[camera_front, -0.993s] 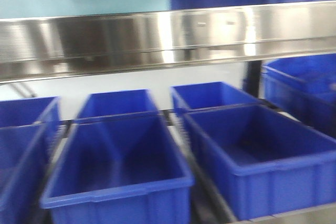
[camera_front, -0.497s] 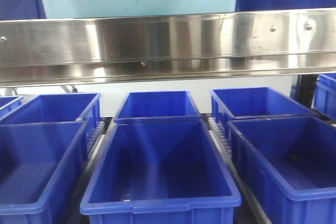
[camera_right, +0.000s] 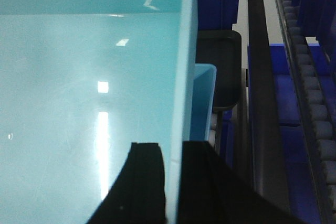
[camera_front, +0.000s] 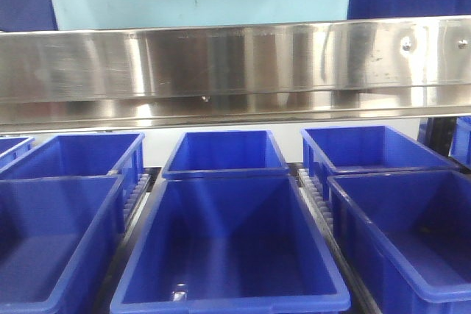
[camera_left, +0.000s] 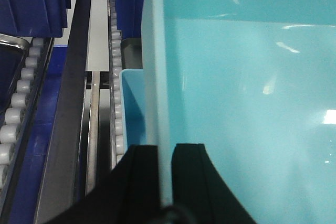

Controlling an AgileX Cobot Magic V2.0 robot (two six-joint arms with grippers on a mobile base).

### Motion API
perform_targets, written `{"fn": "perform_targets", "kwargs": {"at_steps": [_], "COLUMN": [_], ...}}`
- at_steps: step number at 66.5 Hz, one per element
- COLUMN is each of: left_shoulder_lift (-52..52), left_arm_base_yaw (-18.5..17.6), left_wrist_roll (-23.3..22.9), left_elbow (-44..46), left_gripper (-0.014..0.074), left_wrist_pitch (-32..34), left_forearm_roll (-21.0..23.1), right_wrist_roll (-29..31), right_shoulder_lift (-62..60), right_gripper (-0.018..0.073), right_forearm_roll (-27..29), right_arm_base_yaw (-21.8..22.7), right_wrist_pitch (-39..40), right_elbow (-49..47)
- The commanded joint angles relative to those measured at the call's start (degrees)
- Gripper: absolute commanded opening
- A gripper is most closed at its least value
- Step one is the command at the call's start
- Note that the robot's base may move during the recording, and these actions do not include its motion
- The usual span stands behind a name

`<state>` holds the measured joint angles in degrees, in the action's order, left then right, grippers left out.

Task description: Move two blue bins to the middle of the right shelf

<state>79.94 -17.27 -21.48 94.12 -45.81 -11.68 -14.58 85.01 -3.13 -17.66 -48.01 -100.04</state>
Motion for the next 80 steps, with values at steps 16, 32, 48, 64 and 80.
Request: {"fn": "perform_targets", "kwargs": {"at_steps": [16,32,48,64,80], "left_shoulder_lift": [-0.7,-0.7,-0.7,-0.7,-0.7], "left_arm_base_yaw": [-0.1,-0.1,-0.1,-0.1,-0.1], "left_wrist_roll": [0.2,0.2,0.2,0.2,0.2], "left_elbow": [0.7,0.7,0.7,0.7,0.7], "left_gripper": [-0.0111,-0.0111,-0.0111,-0.0111,-0.0111], "left_wrist_pitch": [2.4,2.4,2.4,2.4,2.4], "left_forearm_roll": [-0.5,-0.5,-0.5,-0.5,-0.5], "right_wrist_roll": [0.6,0.6,0.6,0.6,0.6], "right_shoulder_lift": [-0.6,-0.6,-0.6,-0.6,-0.6], "right_gripper": [-0.0153,-0.0153,-0.0153,-0.0153,-0.0153], "right_forearm_roll": [-0.8,-0.8,-0.8,-0.8,-0.8], "right_arm_base_yaw": [0.2,0.2,0.2,0.2,0.2], "right_wrist_pitch": [2.2,2.2,2.2,2.2,2.3], "right_elbow": [-0.5,-0.5,-0.5,-0.5,-0.5]}}
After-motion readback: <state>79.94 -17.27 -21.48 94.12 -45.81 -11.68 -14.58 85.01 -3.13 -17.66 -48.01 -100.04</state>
